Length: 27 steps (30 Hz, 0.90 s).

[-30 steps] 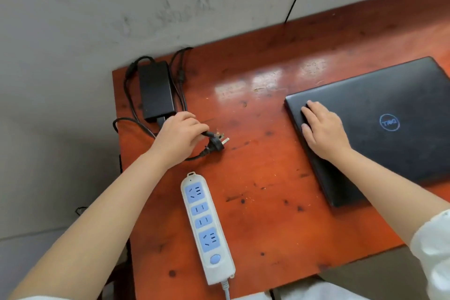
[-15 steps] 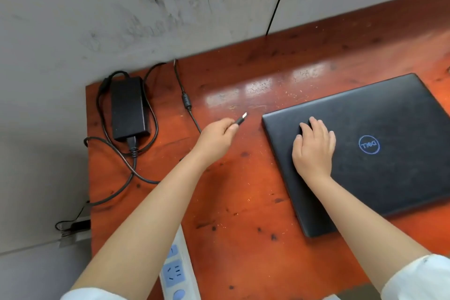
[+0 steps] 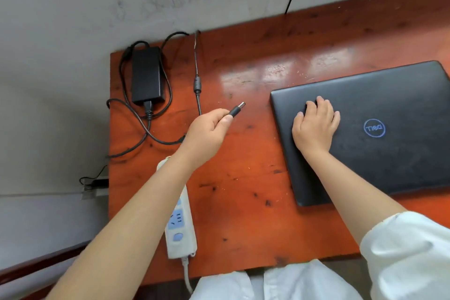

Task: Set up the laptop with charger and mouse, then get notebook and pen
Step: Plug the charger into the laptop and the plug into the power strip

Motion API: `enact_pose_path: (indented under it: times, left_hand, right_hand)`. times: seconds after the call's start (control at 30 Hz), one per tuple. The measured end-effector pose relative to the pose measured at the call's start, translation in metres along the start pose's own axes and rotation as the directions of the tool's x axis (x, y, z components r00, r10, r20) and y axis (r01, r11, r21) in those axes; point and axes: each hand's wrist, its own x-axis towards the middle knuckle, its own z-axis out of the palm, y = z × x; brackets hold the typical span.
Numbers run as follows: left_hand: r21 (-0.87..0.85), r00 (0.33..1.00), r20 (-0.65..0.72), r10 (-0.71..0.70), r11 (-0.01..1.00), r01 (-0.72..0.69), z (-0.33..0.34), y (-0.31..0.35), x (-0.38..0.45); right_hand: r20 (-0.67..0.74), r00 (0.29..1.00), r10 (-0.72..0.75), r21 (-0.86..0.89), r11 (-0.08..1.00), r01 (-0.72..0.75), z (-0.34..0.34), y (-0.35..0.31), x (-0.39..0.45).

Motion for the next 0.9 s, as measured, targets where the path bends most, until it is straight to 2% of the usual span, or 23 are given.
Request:
enact_pose_path:
  times: [0.1,0.23,0.27,0.37,0.47,0.53,0.6,0.67,0.73,0.9]
  left_hand:
    - [-0.391,0.990,0.115,-0.080,0.913,0.120,0.011,0.011,-0.039]
    - [-0.604,0.949,0.127,-0.289,0.737,0.305,0.011,0.005,-0.050]
    - [-0.577,0.939,0.140,-0.314,0.745,0.335,0.009,0.003,-0.048]
    - [-0.226,0.929,0.164,-0.333,0.904,0.364,0.013,0.000,-0.037]
    - [-0.018,0.955,0.153,-0.256,0.965,0.261,0.034,0.005,-0.017]
    - [0.218,0.972,0.142,-0.187,0.964,0.154,0.052,0.005,0.002]
    - [0.395,0.982,0.080,-0.169,0.910,0.124,0.067,-0.001,0.022]
    - [0.483,0.986,0.016,-0.168,0.865,0.139,0.076,-0.010,0.038]
    - [0.515,0.990,0.021,-0.141,0.850,0.110,0.083,-0.019,0.051]
    - [0.478,1.000,0.014,0.012,0.878,-0.017,0.091,-0.034,0.073]
  right_hand:
    - [0.004,1.000,-0.005,0.010,1.000,0.005,-0.002,-0.001,-0.002]
    - [0.028,0.999,-0.033,0.016,0.999,0.033,-0.007,-0.001,-0.006]
    - [0.042,0.998,-0.051,0.008,0.999,0.050,-0.009,0.000,-0.007]
    - [0.104,0.989,-0.107,-0.049,0.992,0.113,-0.011,0.006,-0.010]
    - [0.133,0.977,-0.165,-0.066,0.982,0.175,-0.012,0.013,-0.012]
    - [0.133,0.974,-0.186,-0.061,0.979,0.195,-0.013,0.015,-0.012]
    - [0.125,0.974,-0.187,-0.062,0.979,0.195,-0.012,0.016,-0.011]
    - [0.121,0.976,-0.180,-0.069,0.979,0.190,-0.008,0.017,-0.011]
    - [0.125,0.976,-0.180,-0.080,0.978,0.190,-0.006,0.017,-0.010]
    - [0.154,0.969,-0.193,-0.114,0.971,0.211,-0.002,0.018,-0.008]
